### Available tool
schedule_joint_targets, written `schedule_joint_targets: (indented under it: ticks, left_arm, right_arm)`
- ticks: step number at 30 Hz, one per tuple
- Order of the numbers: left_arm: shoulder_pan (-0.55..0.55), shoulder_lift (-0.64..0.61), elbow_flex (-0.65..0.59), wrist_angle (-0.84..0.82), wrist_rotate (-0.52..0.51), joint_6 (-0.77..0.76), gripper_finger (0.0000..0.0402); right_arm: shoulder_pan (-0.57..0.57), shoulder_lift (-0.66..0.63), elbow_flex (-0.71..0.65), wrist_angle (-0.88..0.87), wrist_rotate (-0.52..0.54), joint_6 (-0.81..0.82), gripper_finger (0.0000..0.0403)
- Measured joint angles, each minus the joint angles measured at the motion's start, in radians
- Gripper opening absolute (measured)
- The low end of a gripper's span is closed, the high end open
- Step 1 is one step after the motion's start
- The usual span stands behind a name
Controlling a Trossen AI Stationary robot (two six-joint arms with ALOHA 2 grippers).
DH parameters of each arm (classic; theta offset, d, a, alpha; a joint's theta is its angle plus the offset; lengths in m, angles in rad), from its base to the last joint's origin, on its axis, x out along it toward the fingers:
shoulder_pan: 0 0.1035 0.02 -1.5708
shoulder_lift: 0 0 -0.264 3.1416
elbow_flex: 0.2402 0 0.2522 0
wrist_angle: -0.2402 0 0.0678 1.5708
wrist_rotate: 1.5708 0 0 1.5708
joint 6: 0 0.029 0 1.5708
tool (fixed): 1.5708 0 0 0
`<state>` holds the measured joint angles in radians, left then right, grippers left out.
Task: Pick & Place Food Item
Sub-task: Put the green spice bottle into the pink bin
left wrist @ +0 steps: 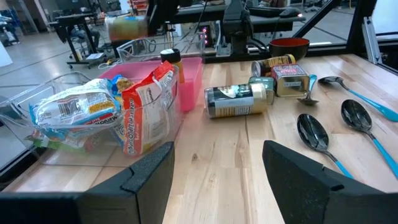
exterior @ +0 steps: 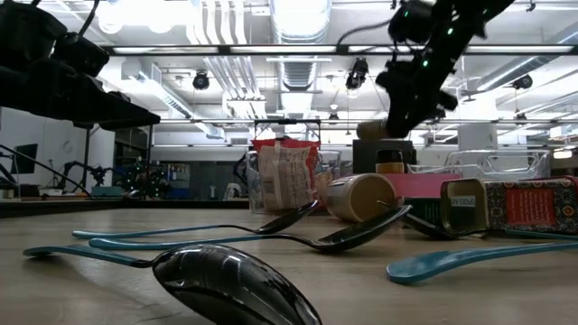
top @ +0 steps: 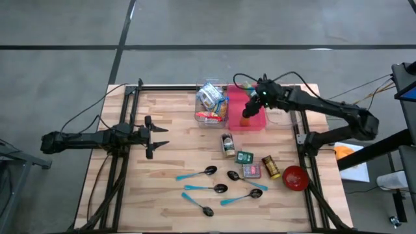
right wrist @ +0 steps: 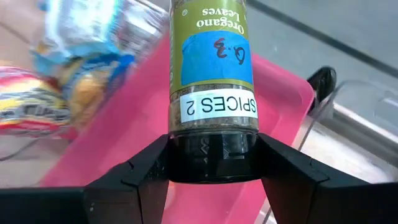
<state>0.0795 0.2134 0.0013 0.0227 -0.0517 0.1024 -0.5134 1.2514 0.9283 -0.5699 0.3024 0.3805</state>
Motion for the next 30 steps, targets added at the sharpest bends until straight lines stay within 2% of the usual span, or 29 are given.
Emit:
schedule_joint_targets:
  ticks: [4, 15, 30]
  left_arm:
    - [0.0, 0.0, 0.0, 0.0, 0.0, 0.002, 0.0244]
    - [0.0, 0.0, 0.0, 0.0, 0.0, 0.002, 0.0244]
    - [0.0, 0.0, 0.0, 0.0, 0.0, 0.001, 0.0244]
  right_arm:
    - [-0.045, 0.076, 0.0, 0.003, -0.036, 0.0, 0.0207]
    - [-0.113, 0.231, 0.0, 0.009, -0.042, 0.077, 0.0207]
    - [-0.156, 0.352, 0.005, 0.074, -0.114, 0.09, 0.0207]
